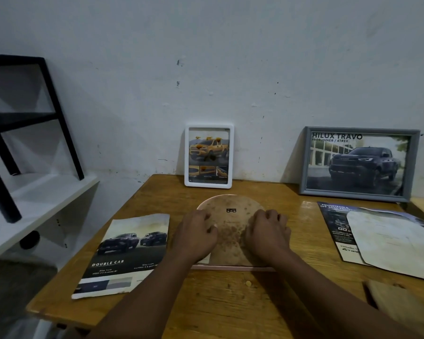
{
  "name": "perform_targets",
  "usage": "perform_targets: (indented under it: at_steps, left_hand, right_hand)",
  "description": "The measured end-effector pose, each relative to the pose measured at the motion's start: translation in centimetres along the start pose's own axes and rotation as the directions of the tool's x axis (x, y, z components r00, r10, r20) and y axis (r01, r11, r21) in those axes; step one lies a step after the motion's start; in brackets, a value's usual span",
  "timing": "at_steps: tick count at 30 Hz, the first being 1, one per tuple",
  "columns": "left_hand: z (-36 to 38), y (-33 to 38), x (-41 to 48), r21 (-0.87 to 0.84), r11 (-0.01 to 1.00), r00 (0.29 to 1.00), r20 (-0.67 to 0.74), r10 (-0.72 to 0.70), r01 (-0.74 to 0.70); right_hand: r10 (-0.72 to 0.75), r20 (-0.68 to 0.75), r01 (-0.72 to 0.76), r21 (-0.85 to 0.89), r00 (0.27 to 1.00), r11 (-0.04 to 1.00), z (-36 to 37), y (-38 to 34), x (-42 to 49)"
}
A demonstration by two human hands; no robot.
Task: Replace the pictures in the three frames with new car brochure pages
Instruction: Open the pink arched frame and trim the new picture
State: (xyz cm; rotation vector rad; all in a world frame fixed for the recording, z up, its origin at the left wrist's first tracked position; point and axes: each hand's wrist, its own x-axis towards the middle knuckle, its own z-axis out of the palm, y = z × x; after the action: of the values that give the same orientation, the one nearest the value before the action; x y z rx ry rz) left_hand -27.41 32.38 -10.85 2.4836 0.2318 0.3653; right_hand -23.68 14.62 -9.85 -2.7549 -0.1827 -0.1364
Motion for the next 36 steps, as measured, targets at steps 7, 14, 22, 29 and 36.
perform_targets:
  at_steps: [7,14,22,29,36]
  left_hand:
    - [0.9,-0.5,0.4,0.105,0.989,0.984,0.155,0.089,-0.106]
    - [1.4,-0.9,0.9,0.082,0.993,0.968,0.240,0.067,-0.089]
    - [0.9,1.4,3.5,0.383,0.891,0.950,0.281,0.138,-0.243]
    - [2.4,0.5,3.8,0.363,0.893,0.933,0.329,0.145,-0.266]
    - [2.4,0.8,3.9,0.366,0.892,0.936,0.320,0.147,-0.265]
  right_hand:
    - [-0.227,0.068,0.230,-0.035,0.971,0.973,-0.2,1.3,2.0]
    - [-0.281,0.112,0.288,-0.044,0.953,0.957,1.1,0.9,2.1]
    - [-0.284,0.196,0.318,-0.168,0.938,0.933,-0.2,-0.2,5.1]
    - [-0.378,0.199,0.396,-0.056,0.904,0.917,1.4,0.5,5.8]
    - [-0.357,0.141,0.370,-0.082,0.924,0.925,1.6,0.0,5.9]
